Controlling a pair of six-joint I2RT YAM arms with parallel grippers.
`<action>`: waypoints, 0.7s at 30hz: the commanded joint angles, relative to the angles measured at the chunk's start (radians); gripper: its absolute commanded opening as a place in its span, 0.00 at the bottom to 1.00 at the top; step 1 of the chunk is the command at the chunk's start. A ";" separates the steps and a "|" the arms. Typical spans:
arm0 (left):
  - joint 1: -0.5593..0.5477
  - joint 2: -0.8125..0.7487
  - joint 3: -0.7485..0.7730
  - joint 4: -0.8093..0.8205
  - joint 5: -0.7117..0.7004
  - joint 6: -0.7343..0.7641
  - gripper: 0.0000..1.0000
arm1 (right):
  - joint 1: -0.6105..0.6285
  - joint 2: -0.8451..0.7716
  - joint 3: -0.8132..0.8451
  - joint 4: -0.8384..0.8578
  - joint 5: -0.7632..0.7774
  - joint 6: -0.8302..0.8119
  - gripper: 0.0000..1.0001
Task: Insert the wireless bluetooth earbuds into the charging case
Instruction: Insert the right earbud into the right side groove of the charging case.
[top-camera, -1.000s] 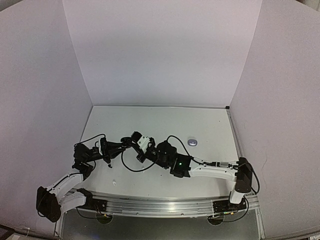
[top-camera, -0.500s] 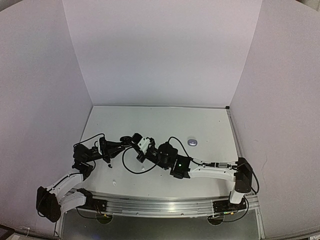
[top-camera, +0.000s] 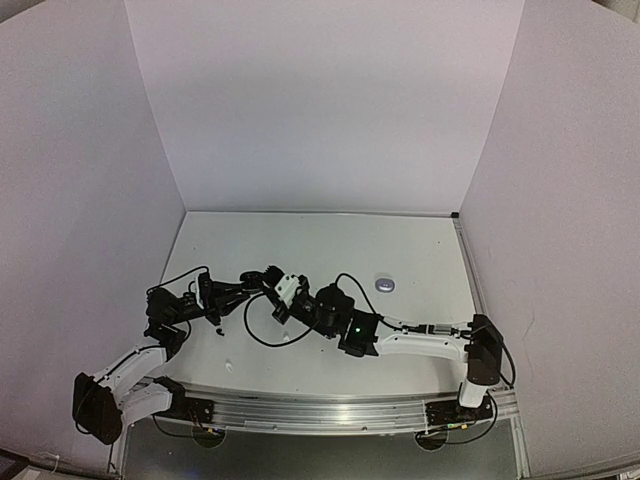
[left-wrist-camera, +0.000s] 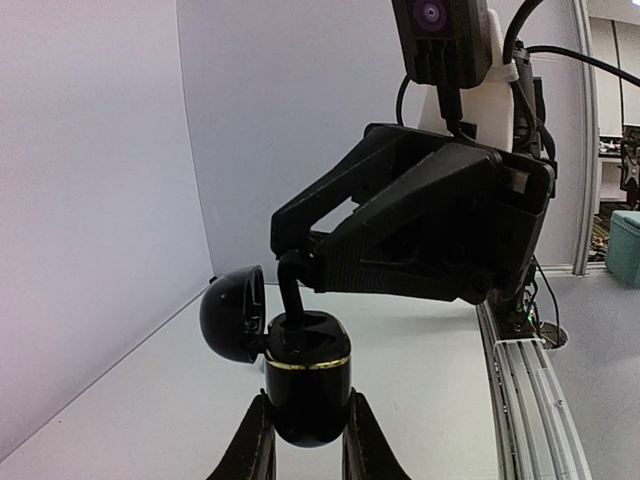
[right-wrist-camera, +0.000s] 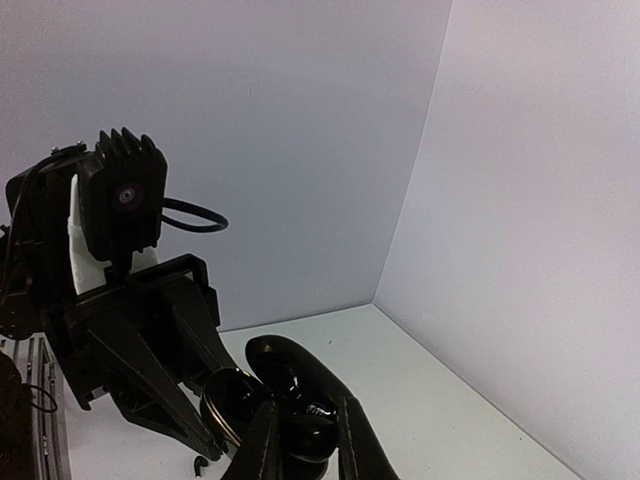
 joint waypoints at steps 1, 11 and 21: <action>0.000 -0.005 0.030 0.071 -0.002 -0.005 0.00 | -0.001 0.024 -0.001 -0.034 -0.017 -0.004 0.17; 0.002 -0.003 0.028 0.068 -0.003 -0.007 0.00 | -0.001 0.021 0.025 -0.052 -0.030 -0.009 0.22; 0.002 -0.001 0.025 0.064 -0.002 -0.010 0.00 | -0.001 0.027 0.064 -0.098 -0.042 -0.002 0.29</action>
